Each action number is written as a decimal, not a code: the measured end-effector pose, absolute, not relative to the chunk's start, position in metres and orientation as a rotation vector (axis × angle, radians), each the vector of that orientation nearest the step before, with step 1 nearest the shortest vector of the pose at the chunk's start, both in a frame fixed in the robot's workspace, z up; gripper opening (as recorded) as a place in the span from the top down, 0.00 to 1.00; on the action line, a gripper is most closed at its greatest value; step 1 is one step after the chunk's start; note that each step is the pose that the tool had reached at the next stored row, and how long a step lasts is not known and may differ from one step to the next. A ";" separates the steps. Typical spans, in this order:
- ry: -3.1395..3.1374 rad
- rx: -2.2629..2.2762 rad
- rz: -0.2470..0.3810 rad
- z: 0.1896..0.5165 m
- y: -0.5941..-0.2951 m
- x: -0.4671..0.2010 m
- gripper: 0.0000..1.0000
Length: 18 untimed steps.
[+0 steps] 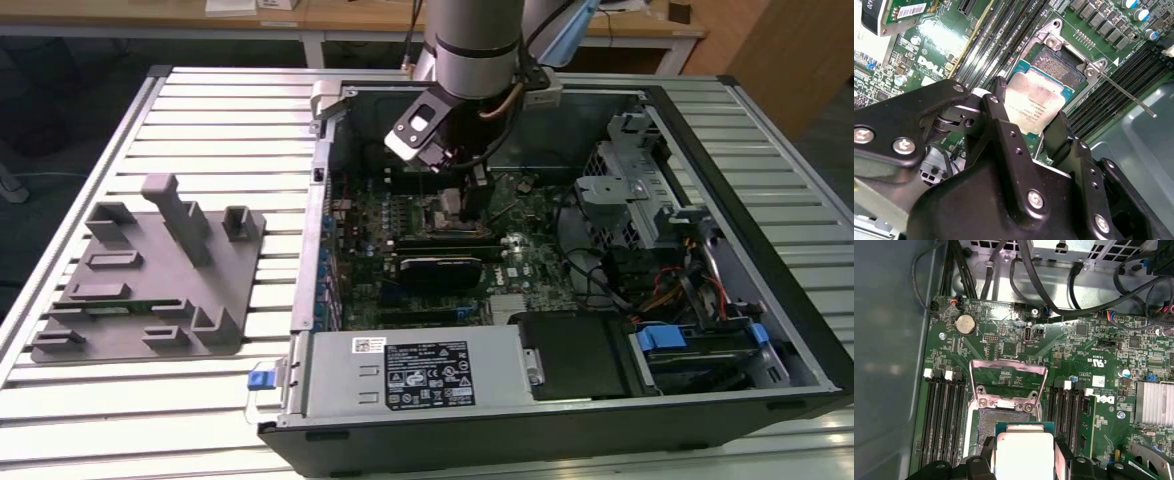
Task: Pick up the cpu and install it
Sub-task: 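Place the cpu into insertion slot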
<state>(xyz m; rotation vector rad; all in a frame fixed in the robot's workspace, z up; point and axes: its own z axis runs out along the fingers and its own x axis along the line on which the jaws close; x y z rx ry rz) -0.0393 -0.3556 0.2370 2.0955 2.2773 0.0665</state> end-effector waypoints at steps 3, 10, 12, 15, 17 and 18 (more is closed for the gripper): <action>2.276 2.094 0.063 0.234 -0.356 -0.039 0.45; 2.272 2.090 0.053 0.229 -0.355 -0.039 0.45; 2.270 2.088 0.048 0.227 -0.355 -0.039 0.45; 2.266 2.083 0.038 0.226 -0.355 -0.039 0.45; 2.265 2.082 0.035 0.225 -0.354 -0.039 0.45; 2.265 2.082 0.035 0.224 -0.354 -0.039 0.45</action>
